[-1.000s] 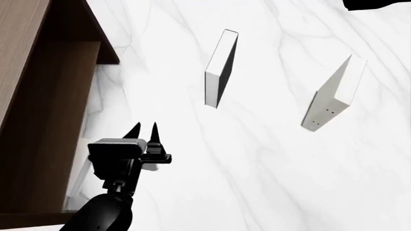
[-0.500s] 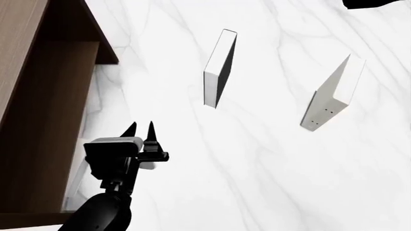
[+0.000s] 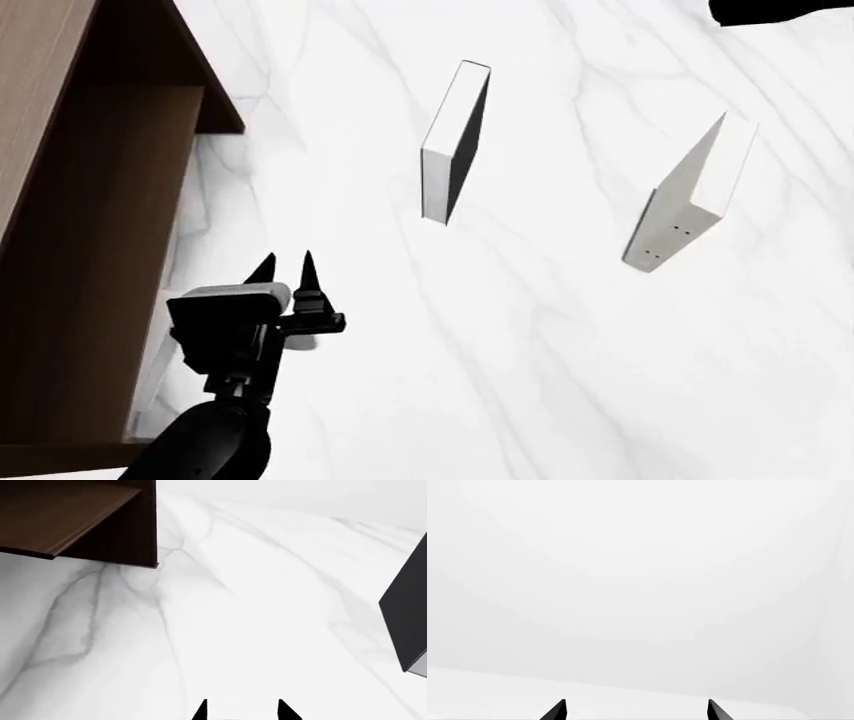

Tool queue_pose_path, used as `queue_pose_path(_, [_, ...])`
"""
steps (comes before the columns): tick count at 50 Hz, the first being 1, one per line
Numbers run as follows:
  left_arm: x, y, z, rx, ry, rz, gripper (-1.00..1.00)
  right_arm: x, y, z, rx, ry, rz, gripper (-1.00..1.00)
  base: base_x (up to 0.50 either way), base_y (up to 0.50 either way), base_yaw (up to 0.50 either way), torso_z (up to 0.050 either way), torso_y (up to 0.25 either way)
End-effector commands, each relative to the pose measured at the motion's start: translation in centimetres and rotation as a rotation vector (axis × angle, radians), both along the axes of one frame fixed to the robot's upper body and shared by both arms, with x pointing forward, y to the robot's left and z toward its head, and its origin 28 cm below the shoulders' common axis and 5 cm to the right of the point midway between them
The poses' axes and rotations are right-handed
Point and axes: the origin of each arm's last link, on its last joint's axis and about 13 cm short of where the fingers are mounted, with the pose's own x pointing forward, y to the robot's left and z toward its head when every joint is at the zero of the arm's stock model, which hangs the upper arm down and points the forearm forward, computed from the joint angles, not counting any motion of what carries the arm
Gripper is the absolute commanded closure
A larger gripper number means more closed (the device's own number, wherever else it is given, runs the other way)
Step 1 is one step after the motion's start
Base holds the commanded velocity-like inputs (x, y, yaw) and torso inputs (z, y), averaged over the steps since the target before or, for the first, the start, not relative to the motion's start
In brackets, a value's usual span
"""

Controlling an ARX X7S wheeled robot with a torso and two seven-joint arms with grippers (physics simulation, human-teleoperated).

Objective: Pick up the book on the right and place it under the cabinet shelf.

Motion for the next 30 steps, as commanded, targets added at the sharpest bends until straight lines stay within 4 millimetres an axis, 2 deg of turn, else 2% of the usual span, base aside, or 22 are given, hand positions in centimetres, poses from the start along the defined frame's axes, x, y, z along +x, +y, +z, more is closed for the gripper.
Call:
queue_pose_path(1, [1.1, 5.8, -1.1, -0.031, 0.160, 0.232, -1.00, 0.1, -0.1, -0.2, 0.004, 0.004, 0.001, -1.00, 0.00, 0.01, 0.01, 0.000, 0.000])
queue_pose_path(9, [1.3, 3.7, -0.2, 0.029, 0.096, 0.051, -1.00, 0.1, -0.1, -0.4, 0.004, 0.008, 0.002, -1.00, 0.00, 0.01, 0.01, 0.000, -0.001])
queue_pose_path(17, [1.1, 2.1, 0.9, 0.068, 0.048, -0.054, -1.00, 0.2, -0.1, -0.5, 0.005, 0.012, 0.004, -1.00, 0.00, 0.00, 0.00, 0.000, 0.000])
queue_pose_path(30, [0.7, 1.0, 2.4, 0.071, -0.016, -0.130, -1.00, 0.3, -0.1, -0.8, 0.008, 0.019, 0.009, -1.00, 0.00, 0.00, 0.00, 0.000, 0.002])
